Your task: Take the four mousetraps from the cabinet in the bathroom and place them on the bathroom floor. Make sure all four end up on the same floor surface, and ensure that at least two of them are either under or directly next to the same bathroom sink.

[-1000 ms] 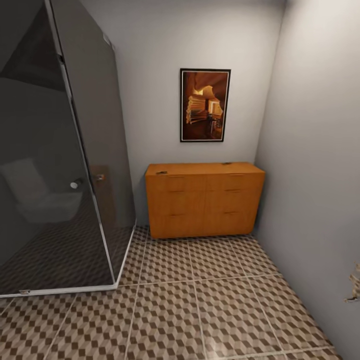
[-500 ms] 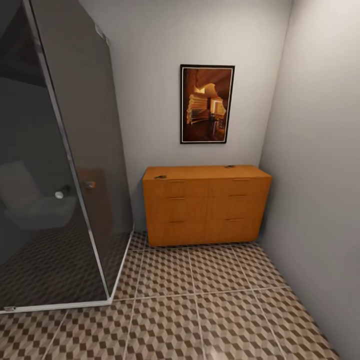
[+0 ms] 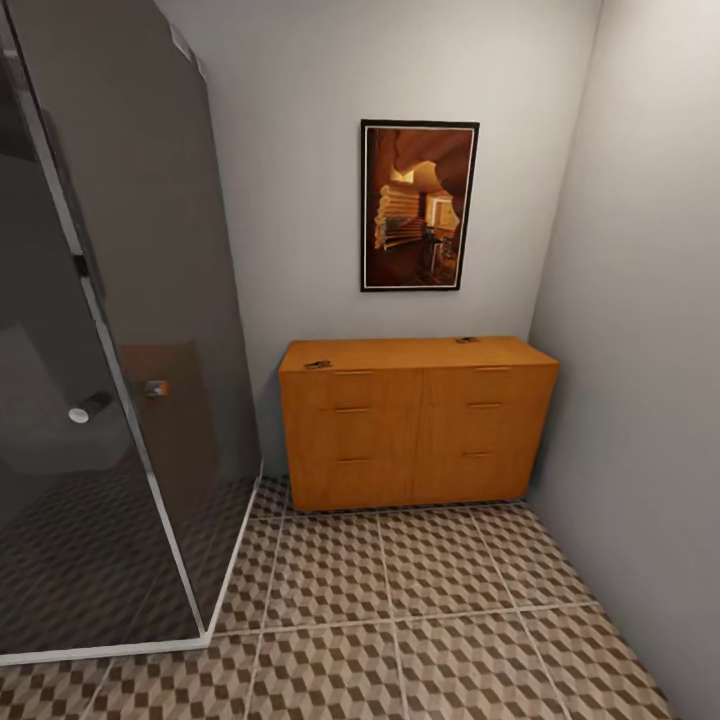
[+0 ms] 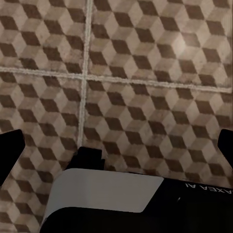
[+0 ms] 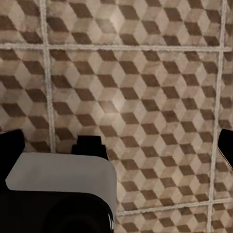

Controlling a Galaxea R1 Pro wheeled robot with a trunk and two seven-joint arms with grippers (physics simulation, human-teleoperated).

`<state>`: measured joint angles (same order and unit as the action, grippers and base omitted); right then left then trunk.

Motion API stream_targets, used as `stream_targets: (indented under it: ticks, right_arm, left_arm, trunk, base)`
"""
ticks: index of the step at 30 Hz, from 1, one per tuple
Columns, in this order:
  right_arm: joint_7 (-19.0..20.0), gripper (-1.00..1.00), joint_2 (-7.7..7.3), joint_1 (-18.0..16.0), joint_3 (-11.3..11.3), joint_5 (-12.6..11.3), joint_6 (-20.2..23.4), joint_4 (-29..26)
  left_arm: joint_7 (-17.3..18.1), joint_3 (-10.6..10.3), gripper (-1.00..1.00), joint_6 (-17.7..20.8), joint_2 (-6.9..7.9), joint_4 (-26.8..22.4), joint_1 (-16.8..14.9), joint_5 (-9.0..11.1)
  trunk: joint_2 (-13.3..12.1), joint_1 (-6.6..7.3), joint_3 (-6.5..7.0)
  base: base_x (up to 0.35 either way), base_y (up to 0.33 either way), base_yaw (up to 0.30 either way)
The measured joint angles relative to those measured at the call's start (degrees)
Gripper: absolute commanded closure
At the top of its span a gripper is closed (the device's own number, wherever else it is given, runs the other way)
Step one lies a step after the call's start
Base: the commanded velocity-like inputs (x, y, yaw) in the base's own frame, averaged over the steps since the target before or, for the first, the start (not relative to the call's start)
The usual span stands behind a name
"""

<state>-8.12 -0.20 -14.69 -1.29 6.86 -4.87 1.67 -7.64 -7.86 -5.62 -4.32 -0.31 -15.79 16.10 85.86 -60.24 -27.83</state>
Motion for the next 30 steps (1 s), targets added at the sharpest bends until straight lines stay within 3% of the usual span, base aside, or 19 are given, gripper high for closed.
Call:
stream_targets:
  ticks: [30]
  right_arm:
    - [-0.05,-1.00,-0.38,0.00,0.05,0.10,0.03,0.00]
  left_arm:
    - [0.00,0.00,-1.00,0.00,0.04,-0.02,-0.02,-0.04]
  trunk:
    - [0.00,0.00,0.00]
  base:
    - [0.321,0.000,0.000]
